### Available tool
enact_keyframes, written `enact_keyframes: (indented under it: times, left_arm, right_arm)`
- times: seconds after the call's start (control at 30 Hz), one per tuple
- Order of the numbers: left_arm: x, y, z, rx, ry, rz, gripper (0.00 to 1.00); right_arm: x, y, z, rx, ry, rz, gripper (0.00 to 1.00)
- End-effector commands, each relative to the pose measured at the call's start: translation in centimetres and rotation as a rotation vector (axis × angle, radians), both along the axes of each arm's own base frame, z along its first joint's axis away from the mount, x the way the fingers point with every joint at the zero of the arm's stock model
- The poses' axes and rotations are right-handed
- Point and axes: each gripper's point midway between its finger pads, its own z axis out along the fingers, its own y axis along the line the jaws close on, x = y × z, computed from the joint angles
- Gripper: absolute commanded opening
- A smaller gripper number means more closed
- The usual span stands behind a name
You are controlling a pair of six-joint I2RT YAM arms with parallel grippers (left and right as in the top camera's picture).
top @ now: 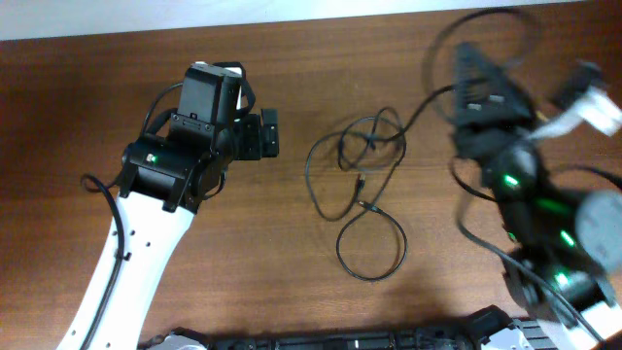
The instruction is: Untangle cables
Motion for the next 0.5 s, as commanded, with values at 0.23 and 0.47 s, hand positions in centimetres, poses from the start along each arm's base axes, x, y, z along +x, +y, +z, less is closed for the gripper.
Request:
enact_keyframes:
  times: [0.23, 0.47]
  left_arm:
    - [-0.2, 0.2, 1.0, -0.003, -0.028, -0.007, 0.99]
    - [-0.2, 0.2, 1.0, -0.003, -0.028, -0.007, 0.99]
  right_arm:
    - [-7.1, -9.2, 8.2, 0.273, -0.364, -0.374, 0.04]
    - [4.8, -4.7, -5.9, -0.26, 0.216, -0.456, 0.04]
